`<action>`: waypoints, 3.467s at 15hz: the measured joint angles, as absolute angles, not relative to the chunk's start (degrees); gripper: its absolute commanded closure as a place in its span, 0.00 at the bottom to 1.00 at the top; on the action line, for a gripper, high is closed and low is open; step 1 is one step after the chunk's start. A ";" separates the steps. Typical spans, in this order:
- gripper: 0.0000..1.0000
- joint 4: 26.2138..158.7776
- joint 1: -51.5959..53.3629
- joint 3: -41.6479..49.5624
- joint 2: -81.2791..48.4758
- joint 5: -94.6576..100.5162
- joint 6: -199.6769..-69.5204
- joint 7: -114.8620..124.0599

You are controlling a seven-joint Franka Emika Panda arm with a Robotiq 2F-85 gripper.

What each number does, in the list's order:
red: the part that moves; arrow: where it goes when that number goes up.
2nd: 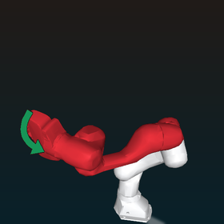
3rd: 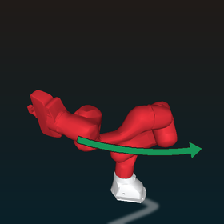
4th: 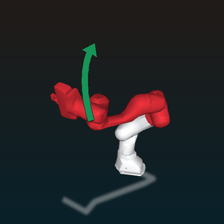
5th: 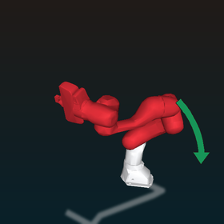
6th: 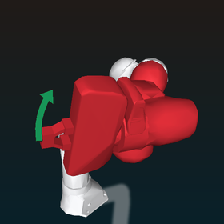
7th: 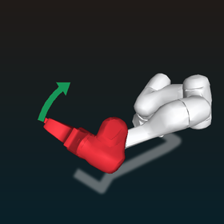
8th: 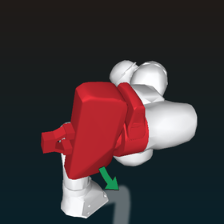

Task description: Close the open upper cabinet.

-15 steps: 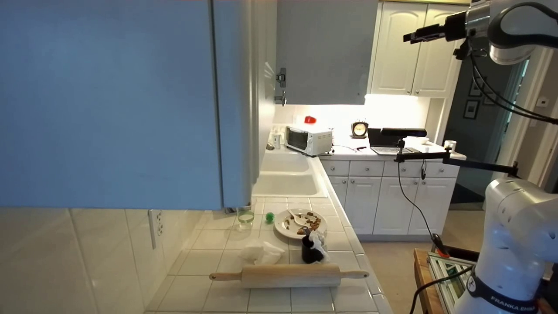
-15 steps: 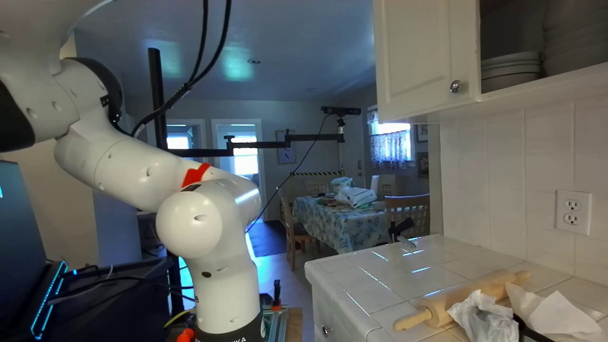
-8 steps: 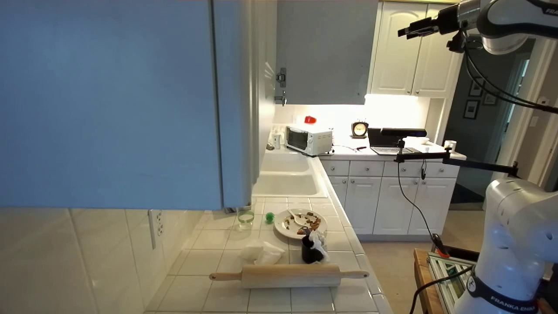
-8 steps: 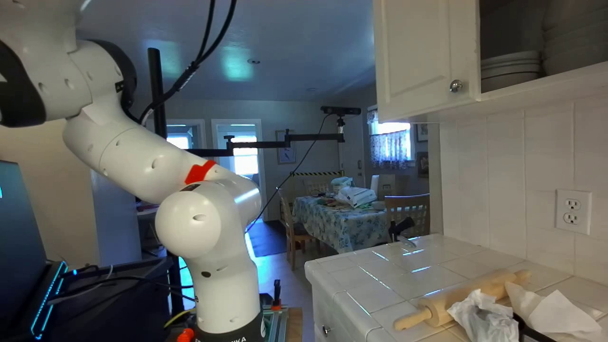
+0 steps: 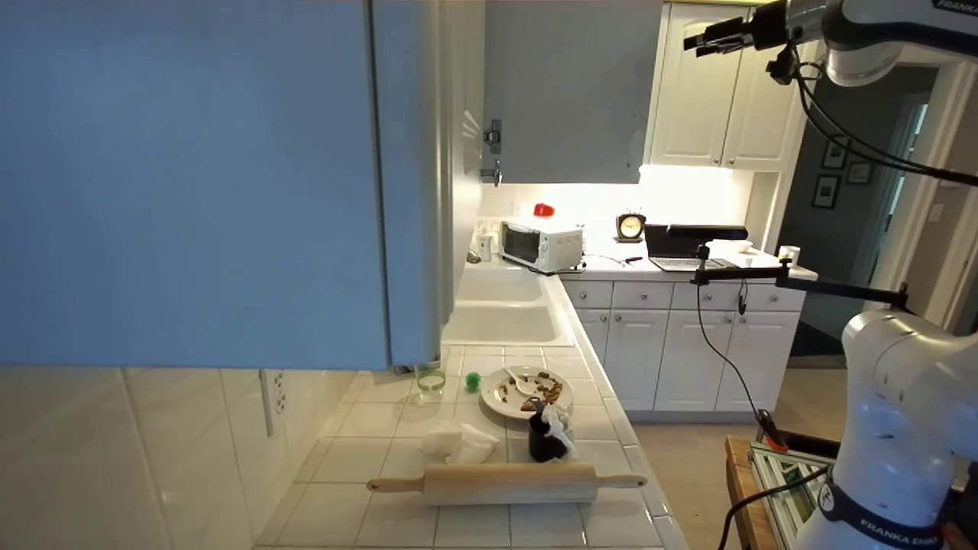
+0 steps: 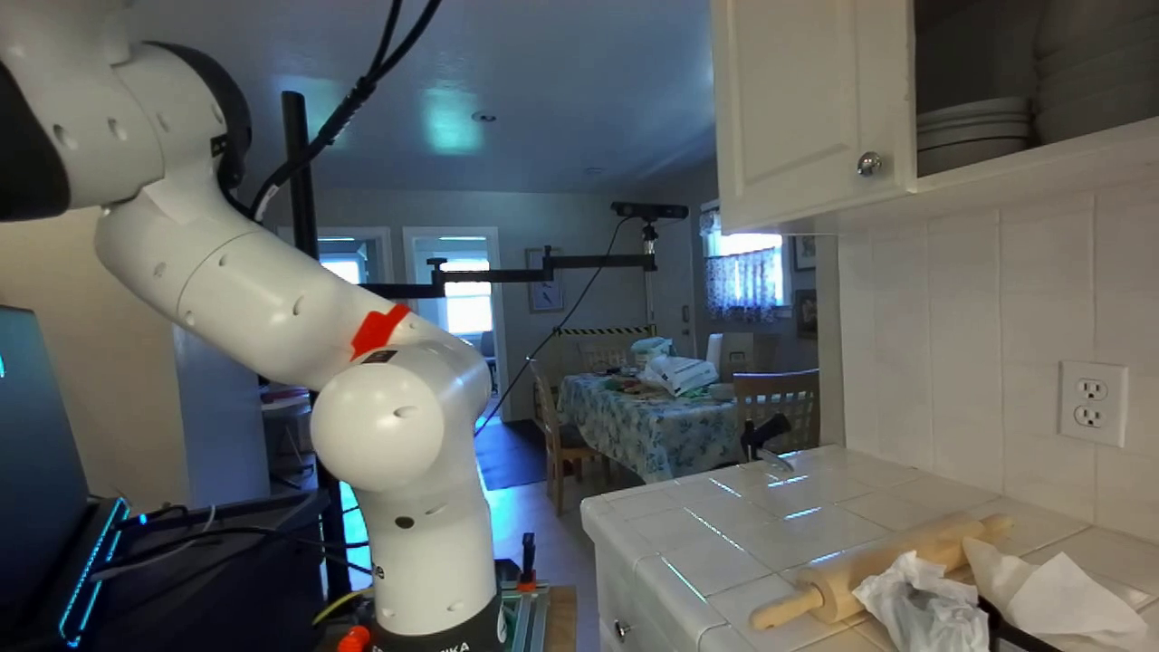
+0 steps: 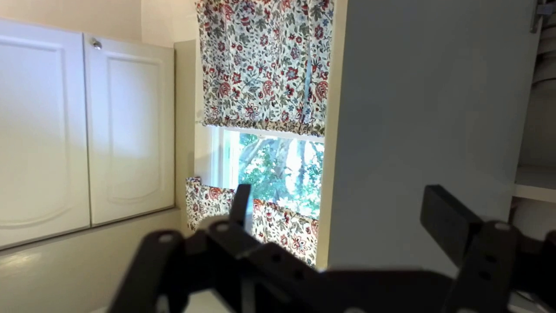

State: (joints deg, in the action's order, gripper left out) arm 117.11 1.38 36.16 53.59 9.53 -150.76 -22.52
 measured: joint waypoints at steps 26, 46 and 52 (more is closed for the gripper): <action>0.00 107.19 13.78 42.11 43.93 2.29 -147.79 -27.44; 0.00 109.80 11.80 33.13 49.25 -0.91 -143.72 -28.71; 0.00 112.74 8.37 26.91 52.20 -0.92 -140.61 -25.63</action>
State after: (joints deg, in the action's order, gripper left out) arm 112.74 8.37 26.91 52.20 -0.92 -140.61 -25.63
